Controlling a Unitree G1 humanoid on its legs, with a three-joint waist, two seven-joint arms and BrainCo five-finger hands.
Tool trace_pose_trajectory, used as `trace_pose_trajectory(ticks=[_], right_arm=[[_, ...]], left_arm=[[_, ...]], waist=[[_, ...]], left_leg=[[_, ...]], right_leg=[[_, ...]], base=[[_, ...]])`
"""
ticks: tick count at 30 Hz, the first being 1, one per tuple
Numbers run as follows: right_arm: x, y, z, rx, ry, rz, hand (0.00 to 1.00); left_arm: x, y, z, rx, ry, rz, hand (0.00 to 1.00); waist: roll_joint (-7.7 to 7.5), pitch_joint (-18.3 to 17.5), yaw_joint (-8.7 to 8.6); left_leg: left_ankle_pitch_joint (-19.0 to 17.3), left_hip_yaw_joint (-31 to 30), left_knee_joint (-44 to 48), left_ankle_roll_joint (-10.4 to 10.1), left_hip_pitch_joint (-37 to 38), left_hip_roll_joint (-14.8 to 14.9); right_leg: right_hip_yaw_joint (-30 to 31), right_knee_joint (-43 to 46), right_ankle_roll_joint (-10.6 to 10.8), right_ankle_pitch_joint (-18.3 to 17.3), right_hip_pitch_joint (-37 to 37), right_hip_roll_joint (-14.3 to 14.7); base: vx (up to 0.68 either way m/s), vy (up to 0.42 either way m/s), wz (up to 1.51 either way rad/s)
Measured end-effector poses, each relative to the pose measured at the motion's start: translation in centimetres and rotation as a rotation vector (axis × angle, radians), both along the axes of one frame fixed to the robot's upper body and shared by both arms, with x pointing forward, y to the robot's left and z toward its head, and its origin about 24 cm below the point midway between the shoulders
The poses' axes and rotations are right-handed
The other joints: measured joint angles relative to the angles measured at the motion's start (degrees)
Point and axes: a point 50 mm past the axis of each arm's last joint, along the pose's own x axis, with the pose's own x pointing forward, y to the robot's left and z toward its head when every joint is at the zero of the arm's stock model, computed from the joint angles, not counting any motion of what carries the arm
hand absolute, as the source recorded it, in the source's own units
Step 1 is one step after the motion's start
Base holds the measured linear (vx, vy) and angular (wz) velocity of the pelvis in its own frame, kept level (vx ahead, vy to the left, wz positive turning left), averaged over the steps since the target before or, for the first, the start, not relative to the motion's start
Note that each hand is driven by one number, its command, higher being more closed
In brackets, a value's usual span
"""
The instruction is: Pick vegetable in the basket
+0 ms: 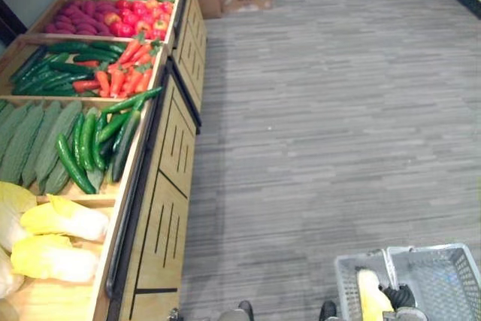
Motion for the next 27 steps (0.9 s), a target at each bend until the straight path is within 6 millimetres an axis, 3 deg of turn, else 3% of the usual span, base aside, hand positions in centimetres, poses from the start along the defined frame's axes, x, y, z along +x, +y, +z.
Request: trace_pose_trajectory(ticks=[1,2,3,5,6,7,8,10,13,14,15,17,18,19,20,21,22,23,25,26,27], right_arm=[[-0.1,-0.1,0.0,-0.001,0.000,-0.010,1.00],[-0.7,-0.5,0.0,-0.010,0.007,-0.034,1.00],[-0.7,-0.5,0.0,-0.014,0.005,-0.035,1.00],[-0.5,0.0,-0.1,-0.008,-0.002,-0.043,1.00],[-0.9,0.5,-0.4,0.011,0.005,-0.051,1.00],[-1.3,1.4,-0.8,0.040,0.016,-0.057,1.00],[-1.4,1.9,-1.0,0.054,0.020,-0.057,1.00],[-1.6,2.4,-1.2,0.080,0.016,-0.076,1.00],[-1.6,1.7,-1.0,0.080,0.006,-0.137,1.00],[-1.9,1.6,-1.1,0.086,0.006,-0.159,1.00],[-2.0,1.7,-1.1,0.089,0.009,-0.162,1.00],[-2.2,2.0,-1.2,0.095,0.006,-0.170,1.00],[-1.9,1.9,-1.0,0.088,-0.007,-0.169,1.00],[-1.6,1.8,-0.8,0.082,-0.021,-0.166,1.00],[-1.1,1.6,-0.6,0.075,-0.038,-0.161,1.00],[-0.9,1.6,-0.6,0.077,-0.039,-0.156,1.00],[-1.0,1.5,-0.6,0.079,-0.033,-0.151,1.00],[-1.0,1.7,-0.7,0.085,-0.028,-0.139,1.00],[-0.9,1.9,-0.7,0.089,-0.024,-0.122,1.00],[-0.4,2.0,-0.6,0.082,-0.028,-0.100,1.00],[-0.2,1.9,-0.5,0.079,-0.032,-0.093,1.00]], left_arm=[[-0.1,0.1,0.0,0.002,0.003,-0.003,0.00],[-0.6,0.2,-0.1,0.003,0.017,-0.011,0.00],[-0.8,0.1,-0.1,0.001,0.023,-0.014,0.00],[-1.4,0.4,-0.1,0.005,0.036,-0.015,0.00],[-1.8,0.8,0.0,0.017,0.046,-0.019,0.00],[-2.0,1.3,0.1,0.029,0.049,-0.019,0.00],[-2.2,1.7,0.2,0.038,0.053,-0.015,0.00],[-1.5,2.0,0.3,0.044,0.032,-0.001,0.00],[0.3,1.1,0.3,0.017,-0.010,-0.010,0.00],[1.1,0.6,0.4,0.006,-0.031,-0.016,0.00],[1.4,0.6,0.4,0.007,-0.040,-0.015,0.00],[1.7,0.6,0.5,0.001,-0.051,0.008,0.00],[2.0,0.4,0.5,-0.005,-0.059,0.017,0.00],[2.2,0.1,0.5,-0.011,-0.064,0.012,0.00],[2.4,0.1,0.5,-0.011,-0.070,0.010,0.00],[2.5,0.0,0.5,-0.014,-0.071,0.010,0.00],[2.5,-0.1,0.5,-0.018,-0.072,0.009,0.00],[2.6,0.0,0.5,-0.018,-0.075,0.009,0.00],[2.6,0.0,0.5,-0.021,-0.075,0.007,0.00],[2.6,0.0,0.5,-0.023,-0.076,-0.002,0.00],[2.6,0.1,0.5,-0.026,-0.077,0.005,0.00]], waist=[[-0.21,0.05,-0.01],[-0.55,0.02,-0.07],[-0.44,-0.03,-0.09],[-0.57,0.31,-0.23],[-0.80,1.03,-0.30],[-1.52,1.35,-0.42],[-2.01,1.38,-0.43],[-1.81,1.43,-1.35],[-0.85,1.99,-1.94],[0.06,2.65,-2.08],[-0.08,2.78,-2.12],[-0.34,3.04,-2.38],[-0.09,2.94,-2.40],[0.03,2.94,-2.55],[0.49,2.80,-2.90],[0.88,2.56,-3.07],[1.22,2.35,-3.12],[1.44,2.35,-3.43],[1.56,2.43,-3.32],[1.85,2.63,-2.72],[1.94,2.74,-2.43]], left_leg=[[-1.30,-0.10,1.31,0.41,0.10,-0.27],[-3.74,0.05,3.81,1.17,0.59,-0.72],[-4.58,0.20,4.68,1.37,0.60,-0.71],[-5.62,0.14,5.24,2.37,2.11,-1.25],[-6.01,-0.07,5.07,2.93,4.48,-1.22],[-6.34,-0.16,4.35,3.43,6.57,-1.09],[-6.35,-0.28,3.54,3.44,7.69,-0.88],[-5.97,-1.88,-0.02,2.81,10.11,0.56],[-5.49,-3.01,-4.10,1.66,13.55,1.32],[-5.85,-3.13,-5.61,0.56,16.07,2.74],[-5.87,-3.10,-6.14,0.40,17.02,3.04],[-6.38,-3.32,-6.70,-0.91,20.34,4.93],[-4.82,-3.32,-5.96,-3.42,20.34,6.00],[-3.53,-3.52,-5.33,-4.35,20.12,6.55],[-0.65,-4.82,-3.92,-4.95,19.58,7.46],[1.75,-6.17,-1.85,-5.82,18.61,8.40],[5.54,-7.69,2.21,-6.71,16.73,9.38],[13.28,-9.62,10.66,-6.91,12.03,10.26],[20.91,-9.86,19.09,-7.67,7.98,11.41],[18.12,-8.31,32.94,-8.04,2.08,13.45],[15.89,-7.48,37.00,-7.86,0.21,13.87]], right_leg=[[0.19,3.66,0.62,-1.51,-0.77,-0.77],[1.87,14.17,2.49,-3.36,-4.20,-2.98],[2.52,19.11,1.98,-3.05,-6.51,-3.60],[4.05,33.04,-3.68,0.58,-13.05,-5.73],[6.25,40.06,-4.35,2.41,-15.91,-5.77],[6.26,43.32,-4.63,-0.64,-17.55,-4.49],[5.36,43.37,-5.01,-2.31,-17.99,-3.35],[-0.44,33.38,-6.18,-4.16,-19.39,1.14],[-2.01,17.26,-4.29,-2.10,-21.49,2.59],[-1.15,7.97,-4.07,2.08,-21.72,3.17],[-0.54,4.89,-4.01,3.72,-21.97,2.95],[-0.42,5.17,-5.27,11.98,-22.37,3.23],[-0.33,9.44,-5.86,12.47,-23.90,3.43],[-0.28,12.12,-7.53,10.92,-25.05,3.62],[-0.53,16.78,-8.85,6.89,-26.56,4.47],[-1.15,19.01,-9.64,5.06,-26.95,5.10],[-2.05,20.21,-10.76,2.71,-26.35,5.92],[-3.17,19.68,-11.22,0.51,-23.99,6.65],[-3.79,17.26,-11.75,-0.62,-20.49,7.29],[-4.18,13.72,-12.29,-1.21,-15.13,8.72],[-4.26,12.10,-12.55,-1.39,-12.74,9.32]], base=[[0.04,0.139,0.02],[0.05,0.151,-0.02],[0.10,0.197,-0.03],[0.16,0.153,-0.01],[0.24,0.089,0.01],[0.25,0.060,0.06],[0.33,-0.021,0.18],[0.31,-0.061,0.48],[0.46,-0.129,0.50],[0.48,-0.191,0.40],[0.59,-0.262,0.40],[0.52,-0.259,0.15],[0.43,-0.239,0.00],[0.45,-0.273,-0.07],[0.56,-0.353,-0.06],[0.68,-0.396,-0.10],[0.72,-0.385,0.08],[0.72,-0.350,0.13],[0.50,-0.228,0.17],[0.38,-0.151,0.10],[0.55,-0.200,0.07]])
